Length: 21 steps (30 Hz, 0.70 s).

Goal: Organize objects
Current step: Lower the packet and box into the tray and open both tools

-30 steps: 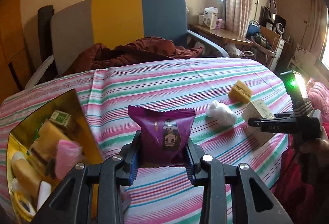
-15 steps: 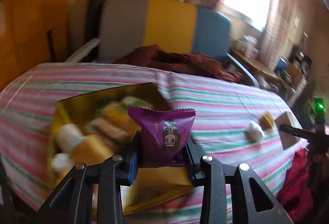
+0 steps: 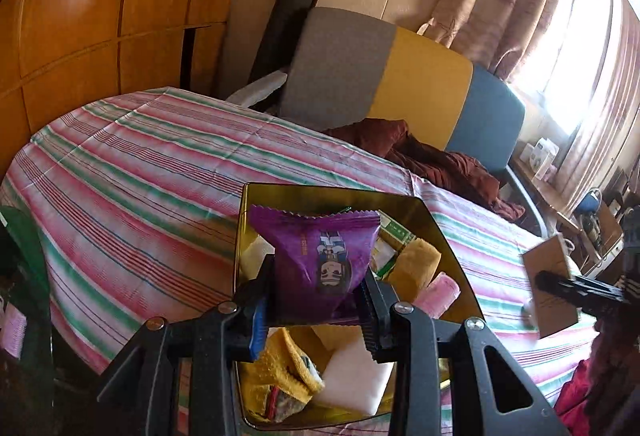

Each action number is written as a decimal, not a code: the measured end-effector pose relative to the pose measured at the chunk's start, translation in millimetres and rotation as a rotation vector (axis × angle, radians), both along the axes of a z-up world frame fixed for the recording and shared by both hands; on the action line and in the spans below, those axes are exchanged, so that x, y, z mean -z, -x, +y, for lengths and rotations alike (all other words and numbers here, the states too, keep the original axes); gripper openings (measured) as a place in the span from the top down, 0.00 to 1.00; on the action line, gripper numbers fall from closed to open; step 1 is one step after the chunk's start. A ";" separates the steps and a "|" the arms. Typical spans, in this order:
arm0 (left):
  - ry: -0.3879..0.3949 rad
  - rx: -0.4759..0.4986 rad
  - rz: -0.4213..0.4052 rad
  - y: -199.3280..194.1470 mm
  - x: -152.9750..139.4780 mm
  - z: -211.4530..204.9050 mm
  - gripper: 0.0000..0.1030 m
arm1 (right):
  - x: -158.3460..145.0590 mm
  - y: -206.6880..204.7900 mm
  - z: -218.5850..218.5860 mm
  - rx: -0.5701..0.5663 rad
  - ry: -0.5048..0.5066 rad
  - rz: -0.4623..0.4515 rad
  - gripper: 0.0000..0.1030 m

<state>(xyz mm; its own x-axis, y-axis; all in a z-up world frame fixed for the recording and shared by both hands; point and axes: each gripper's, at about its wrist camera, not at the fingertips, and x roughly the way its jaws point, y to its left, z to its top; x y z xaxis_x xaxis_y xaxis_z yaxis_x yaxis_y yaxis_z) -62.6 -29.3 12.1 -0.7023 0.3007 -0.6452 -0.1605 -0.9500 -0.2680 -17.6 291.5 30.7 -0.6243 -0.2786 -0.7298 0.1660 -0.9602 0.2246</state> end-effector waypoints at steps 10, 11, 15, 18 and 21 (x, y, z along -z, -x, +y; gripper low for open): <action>-0.021 0.040 0.006 18.2 -0.9 6.9 0.65 | 4.4 32.9 -56.6 -0.091 0.012 -0.040 0.49; -0.020 0.045 0.005 19.6 -0.1 8.2 0.65 | 7.5 30.9 -59.2 -0.107 0.004 -0.052 0.49; -0.029 0.049 -0.012 23.0 5.5 10.3 0.65 | 25.0 24.0 -65.4 -0.132 -0.012 -0.106 0.49; -0.030 0.057 -0.020 22.7 9.3 13.5 0.65 | 35.3 22.0 -69.3 -0.148 -0.024 -0.141 0.49; -0.030 0.064 -0.026 22.9 12.1 16.6 0.65 | 47.5 27.7 -81.0 -0.191 -0.047 -0.195 0.49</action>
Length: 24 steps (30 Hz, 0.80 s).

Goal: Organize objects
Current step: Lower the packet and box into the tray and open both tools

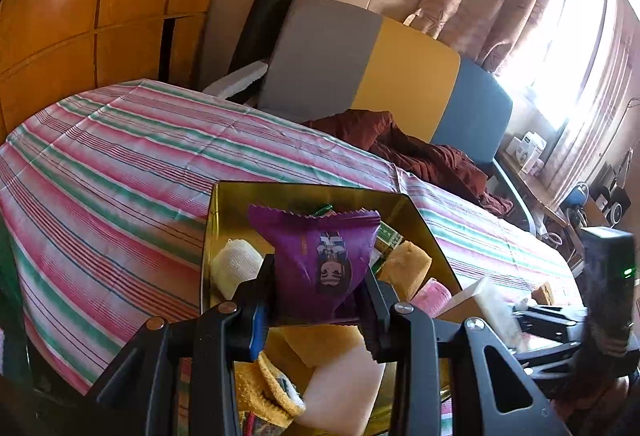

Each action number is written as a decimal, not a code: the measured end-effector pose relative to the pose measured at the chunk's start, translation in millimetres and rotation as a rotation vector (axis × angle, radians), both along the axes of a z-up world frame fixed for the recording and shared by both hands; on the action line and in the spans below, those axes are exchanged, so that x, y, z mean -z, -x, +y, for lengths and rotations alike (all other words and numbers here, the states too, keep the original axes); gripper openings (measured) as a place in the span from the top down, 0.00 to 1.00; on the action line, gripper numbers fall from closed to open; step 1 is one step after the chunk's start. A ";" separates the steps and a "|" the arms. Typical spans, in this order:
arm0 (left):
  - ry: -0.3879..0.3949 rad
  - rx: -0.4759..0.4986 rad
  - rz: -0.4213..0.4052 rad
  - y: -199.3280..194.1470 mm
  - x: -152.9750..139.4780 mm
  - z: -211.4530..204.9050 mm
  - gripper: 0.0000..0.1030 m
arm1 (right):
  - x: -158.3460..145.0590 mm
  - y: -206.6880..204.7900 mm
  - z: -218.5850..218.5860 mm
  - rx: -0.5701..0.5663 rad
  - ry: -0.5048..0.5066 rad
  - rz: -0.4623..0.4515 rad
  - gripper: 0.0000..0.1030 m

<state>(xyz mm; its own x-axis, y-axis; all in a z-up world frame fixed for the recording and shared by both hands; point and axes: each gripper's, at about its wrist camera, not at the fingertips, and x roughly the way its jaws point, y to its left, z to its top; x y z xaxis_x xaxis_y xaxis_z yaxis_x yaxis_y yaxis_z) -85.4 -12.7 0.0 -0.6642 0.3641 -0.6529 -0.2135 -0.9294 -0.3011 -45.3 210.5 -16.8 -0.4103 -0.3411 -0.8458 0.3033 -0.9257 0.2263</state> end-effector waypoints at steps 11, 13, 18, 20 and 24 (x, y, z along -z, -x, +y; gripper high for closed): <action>0.016 -0.003 -0.018 13.0 8.1 1.4 0.65 | -9.8 23.8 30.6 0.176 -0.037 0.105 0.50; 0.011 0.000 -0.022 15.9 8.7 3.1 0.65 | -12.7 17.9 32.3 0.172 -0.026 0.105 0.50; 0.019 0.019 -0.009 23.6 3.7 12.0 0.65 | -9.5 3.4 23.9 0.130 -0.007 0.075 0.50; 0.026 0.027 -0.013 26.9 3.1 16.8 0.65 | -1.6 -2.2 17.2 0.102 0.007 0.030 0.50; 0.025 0.041 -0.019 29.4 3.1 23.2 0.64 | 12.1 1.9 2.7 0.059 -0.016 -0.003 0.50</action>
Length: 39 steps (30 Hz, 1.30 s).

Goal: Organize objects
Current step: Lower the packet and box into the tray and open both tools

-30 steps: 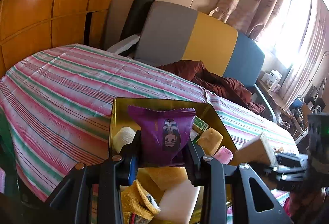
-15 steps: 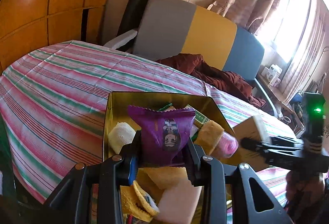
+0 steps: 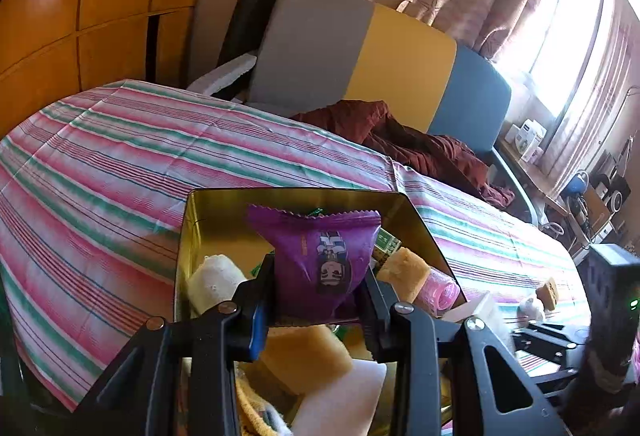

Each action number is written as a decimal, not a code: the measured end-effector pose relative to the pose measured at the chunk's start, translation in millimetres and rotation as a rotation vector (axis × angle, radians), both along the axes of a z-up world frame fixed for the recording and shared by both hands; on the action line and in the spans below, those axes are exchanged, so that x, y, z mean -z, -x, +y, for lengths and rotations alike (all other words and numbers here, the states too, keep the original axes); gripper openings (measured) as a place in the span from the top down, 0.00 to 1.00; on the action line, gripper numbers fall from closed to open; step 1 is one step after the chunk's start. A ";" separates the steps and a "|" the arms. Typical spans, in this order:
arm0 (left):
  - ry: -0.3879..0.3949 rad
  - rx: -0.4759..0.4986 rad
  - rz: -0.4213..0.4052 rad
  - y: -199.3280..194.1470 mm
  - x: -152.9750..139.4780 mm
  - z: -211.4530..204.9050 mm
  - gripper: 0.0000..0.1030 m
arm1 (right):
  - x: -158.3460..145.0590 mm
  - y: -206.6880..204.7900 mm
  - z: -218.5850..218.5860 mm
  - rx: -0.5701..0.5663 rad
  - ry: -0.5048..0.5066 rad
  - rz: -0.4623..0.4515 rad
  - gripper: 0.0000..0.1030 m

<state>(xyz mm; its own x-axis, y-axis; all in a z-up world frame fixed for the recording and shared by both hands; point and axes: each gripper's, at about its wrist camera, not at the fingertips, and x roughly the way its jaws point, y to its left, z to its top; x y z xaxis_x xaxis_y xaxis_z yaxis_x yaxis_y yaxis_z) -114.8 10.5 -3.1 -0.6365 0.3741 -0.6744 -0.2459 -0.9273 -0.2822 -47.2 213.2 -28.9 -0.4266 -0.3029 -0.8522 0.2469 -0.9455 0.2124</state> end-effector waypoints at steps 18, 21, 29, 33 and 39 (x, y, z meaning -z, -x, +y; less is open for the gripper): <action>-0.008 -0.037 -0.003 3.9 0.4 -12.3 0.64 | -31.2 91.0 -16.2 0.022 -0.115 0.175 0.50; -0.012 -0.055 -0.003 3.6 0.8 -19.6 0.64 | -20.6 78.2 -38.9 -0.142 -0.063 0.086 0.50; -0.009 -0.061 -0.011 0.9 5.4 -22.9 0.64 | 8.8 6.7 -52.2 -0.290 -0.013 -0.023 0.50; -0.010 -0.037 0.007 -0.9 -0.8 -14.8 0.64 | 9.1 0.6 -32.5 -0.196 -0.067 0.010 0.50; 0.006 -0.019 0.012 9.4 -9.7 0.4 0.64 | 17.2 2.3 -19.0 -0.157 -0.109 0.039 0.50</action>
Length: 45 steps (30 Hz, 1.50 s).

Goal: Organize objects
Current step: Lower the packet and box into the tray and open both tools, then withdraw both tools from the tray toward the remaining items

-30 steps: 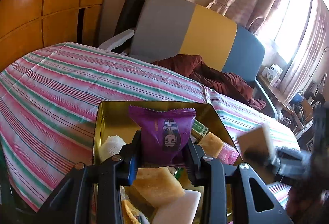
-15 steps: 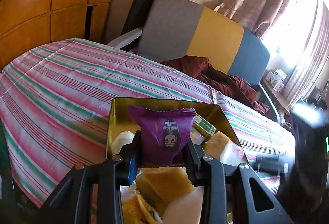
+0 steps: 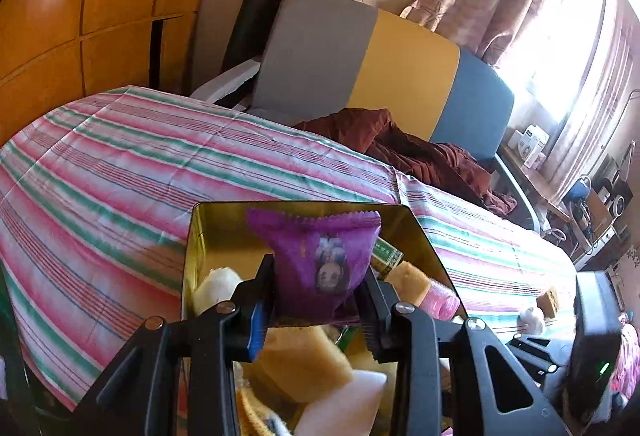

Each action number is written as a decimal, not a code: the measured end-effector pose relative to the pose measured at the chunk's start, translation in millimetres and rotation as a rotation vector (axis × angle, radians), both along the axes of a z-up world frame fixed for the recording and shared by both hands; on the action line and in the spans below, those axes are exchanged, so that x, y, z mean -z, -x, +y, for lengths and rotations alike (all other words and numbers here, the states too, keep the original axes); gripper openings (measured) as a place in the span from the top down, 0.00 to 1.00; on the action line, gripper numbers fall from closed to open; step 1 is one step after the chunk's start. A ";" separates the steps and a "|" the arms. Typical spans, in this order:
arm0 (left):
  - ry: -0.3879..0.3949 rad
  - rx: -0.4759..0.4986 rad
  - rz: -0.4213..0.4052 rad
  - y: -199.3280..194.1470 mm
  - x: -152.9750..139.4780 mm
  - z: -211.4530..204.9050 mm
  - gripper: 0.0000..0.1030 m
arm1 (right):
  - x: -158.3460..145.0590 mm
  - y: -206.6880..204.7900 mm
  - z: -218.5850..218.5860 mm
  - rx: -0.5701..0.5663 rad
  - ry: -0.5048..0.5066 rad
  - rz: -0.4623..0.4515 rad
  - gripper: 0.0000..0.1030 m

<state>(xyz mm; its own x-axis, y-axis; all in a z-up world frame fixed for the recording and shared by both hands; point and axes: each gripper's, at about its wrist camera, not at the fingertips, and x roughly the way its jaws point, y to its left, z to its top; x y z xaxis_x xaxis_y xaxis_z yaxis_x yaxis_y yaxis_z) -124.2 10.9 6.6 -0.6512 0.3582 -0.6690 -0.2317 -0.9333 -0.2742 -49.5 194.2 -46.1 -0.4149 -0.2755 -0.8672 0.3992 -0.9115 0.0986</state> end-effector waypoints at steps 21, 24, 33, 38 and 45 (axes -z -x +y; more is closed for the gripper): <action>0.016 -0.044 -0.027 1.0 12.4 -6.9 0.50 | -11.0 -14.3 35.2 0.122 0.080 0.053 0.18; 0.009 -0.080 -0.035 -8.7 15.7 -19.2 0.50 | -12.2 -18.9 36.2 0.144 0.099 0.055 0.15; 0.059 -0.120 -0.013 -51.5 18.6 -42.7 0.50 | -19.0 -32.4 26.5 0.167 0.091 0.094 0.07; 0.078 -0.098 0.016 -66.0 9.8 -32.9 0.50 | -25.8 -40.2 21.5 0.172 0.079 0.126 0.03; 0.128 -0.043 0.079 -80.3 -4.2 -7.0 0.50 | -32.7 -48.4 18.9 0.180 0.059 0.152 0.01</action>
